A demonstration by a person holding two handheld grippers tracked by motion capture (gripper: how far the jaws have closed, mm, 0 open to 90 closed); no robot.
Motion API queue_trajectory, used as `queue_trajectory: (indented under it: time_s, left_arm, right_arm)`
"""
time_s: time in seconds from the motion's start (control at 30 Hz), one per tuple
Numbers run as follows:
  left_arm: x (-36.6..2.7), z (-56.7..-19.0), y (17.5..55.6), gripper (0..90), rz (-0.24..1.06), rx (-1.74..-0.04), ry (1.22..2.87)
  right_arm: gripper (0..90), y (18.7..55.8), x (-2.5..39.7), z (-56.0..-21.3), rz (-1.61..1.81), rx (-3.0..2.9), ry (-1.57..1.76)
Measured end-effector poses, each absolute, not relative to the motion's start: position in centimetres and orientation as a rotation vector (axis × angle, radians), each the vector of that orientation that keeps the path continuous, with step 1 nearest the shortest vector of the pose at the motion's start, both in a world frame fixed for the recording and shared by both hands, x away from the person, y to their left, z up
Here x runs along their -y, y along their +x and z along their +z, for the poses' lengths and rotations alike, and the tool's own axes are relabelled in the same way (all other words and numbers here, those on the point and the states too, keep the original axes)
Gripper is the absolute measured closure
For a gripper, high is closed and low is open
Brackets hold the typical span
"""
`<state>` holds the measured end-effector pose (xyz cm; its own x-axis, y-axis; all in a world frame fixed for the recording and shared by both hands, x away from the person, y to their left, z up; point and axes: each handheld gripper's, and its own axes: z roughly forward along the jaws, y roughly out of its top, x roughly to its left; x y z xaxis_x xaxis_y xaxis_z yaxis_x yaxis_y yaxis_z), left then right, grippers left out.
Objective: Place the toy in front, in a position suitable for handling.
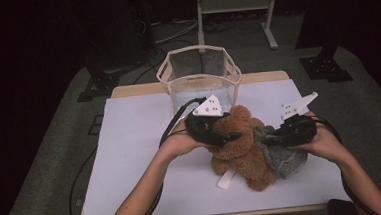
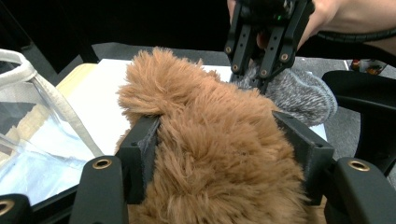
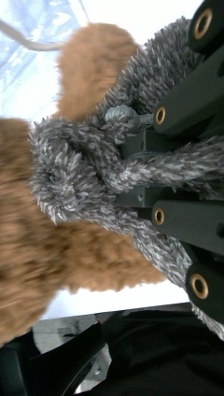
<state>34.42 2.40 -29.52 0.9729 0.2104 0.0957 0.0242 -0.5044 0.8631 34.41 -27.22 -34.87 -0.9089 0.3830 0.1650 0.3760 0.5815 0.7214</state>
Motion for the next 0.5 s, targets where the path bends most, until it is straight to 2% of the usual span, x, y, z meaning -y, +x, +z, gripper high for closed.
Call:
queue_trajectory:
  time_s: [0.13, 0.33, 0.4, 0.5]
  left_arm:
    - [-2.6, -29.7, 34.3, 37.8, 0.218, -0.163, 2.090]
    - [-2.6, -29.3, 34.0, 37.9, 0.226, -0.136, 2.090]
    - [-3.1, -28.9, 33.9, 43.7, 0.244, -0.139, 2.064]
    - [-3.6, -28.7, 34.0, 47.6, 0.232, -0.152, 2.046]
  right_arm:
    - [79.5, 34.1, 28.2, -36.2, 1.259, -2.784, 0.720]
    - [79.2, 33.6, 26.9, -33.8, 1.321, -2.698, 0.641]
    - [79.1, 33.6, 26.0, -33.3, 1.339, -2.683, 0.606]
    - [79.2, 33.8, 25.6, -33.5, 1.391, -2.684, 0.603]
